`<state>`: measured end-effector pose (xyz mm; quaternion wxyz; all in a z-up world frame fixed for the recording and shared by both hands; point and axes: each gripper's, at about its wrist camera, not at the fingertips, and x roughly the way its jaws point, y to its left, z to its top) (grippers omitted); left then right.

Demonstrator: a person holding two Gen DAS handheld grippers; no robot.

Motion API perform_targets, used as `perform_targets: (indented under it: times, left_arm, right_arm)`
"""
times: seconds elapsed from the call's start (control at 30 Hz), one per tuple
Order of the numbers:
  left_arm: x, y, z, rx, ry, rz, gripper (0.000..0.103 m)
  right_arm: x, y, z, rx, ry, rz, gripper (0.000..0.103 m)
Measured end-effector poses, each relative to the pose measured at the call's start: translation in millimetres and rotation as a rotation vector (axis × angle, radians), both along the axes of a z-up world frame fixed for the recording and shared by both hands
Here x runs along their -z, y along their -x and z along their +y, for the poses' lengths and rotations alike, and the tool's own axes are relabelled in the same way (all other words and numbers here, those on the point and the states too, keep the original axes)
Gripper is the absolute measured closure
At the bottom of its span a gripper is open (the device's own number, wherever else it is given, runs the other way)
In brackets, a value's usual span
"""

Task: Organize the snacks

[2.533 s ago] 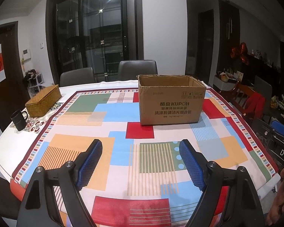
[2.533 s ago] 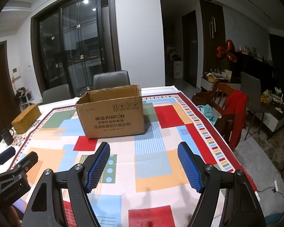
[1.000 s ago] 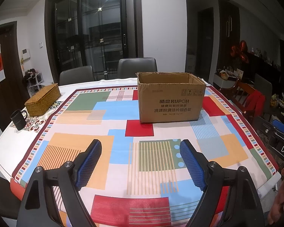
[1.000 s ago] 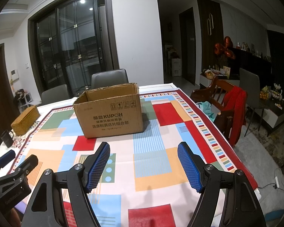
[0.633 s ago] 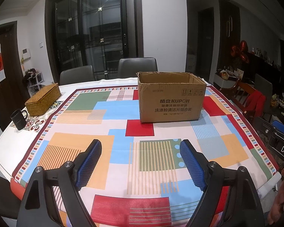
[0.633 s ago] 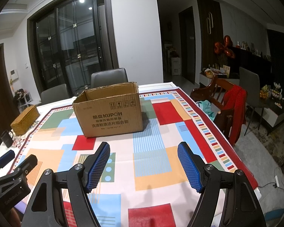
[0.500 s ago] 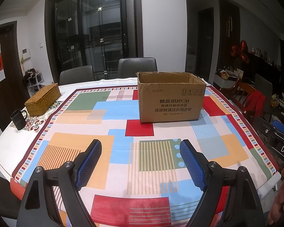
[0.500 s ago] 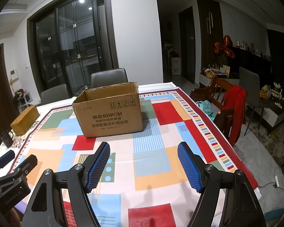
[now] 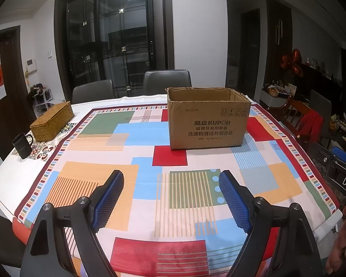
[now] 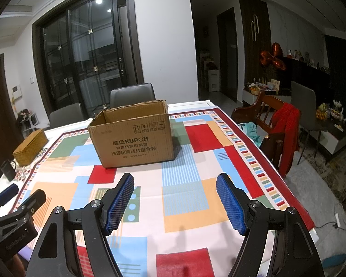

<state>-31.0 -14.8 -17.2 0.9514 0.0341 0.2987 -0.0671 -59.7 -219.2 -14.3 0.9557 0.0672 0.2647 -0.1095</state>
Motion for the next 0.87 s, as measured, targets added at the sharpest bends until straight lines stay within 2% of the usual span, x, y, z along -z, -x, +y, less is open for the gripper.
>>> perform_targets:
  times: [0.8, 0.87]
  left_arm:
    - [-1.1, 0.0, 1.2, -0.003, -0.001, -0.004, 0.018]
    - [-1.3, 0.0, 1.7, -0.003, -0.002, -0.002, 0.014]
  right_arm:
    - [-0.2, -0.3, -1.1, 0.0, -0.001, 0.001, 0.028]
    - [0.4, 0.1, -1.0, 0.001, 0.0, 0.002, 0.028]
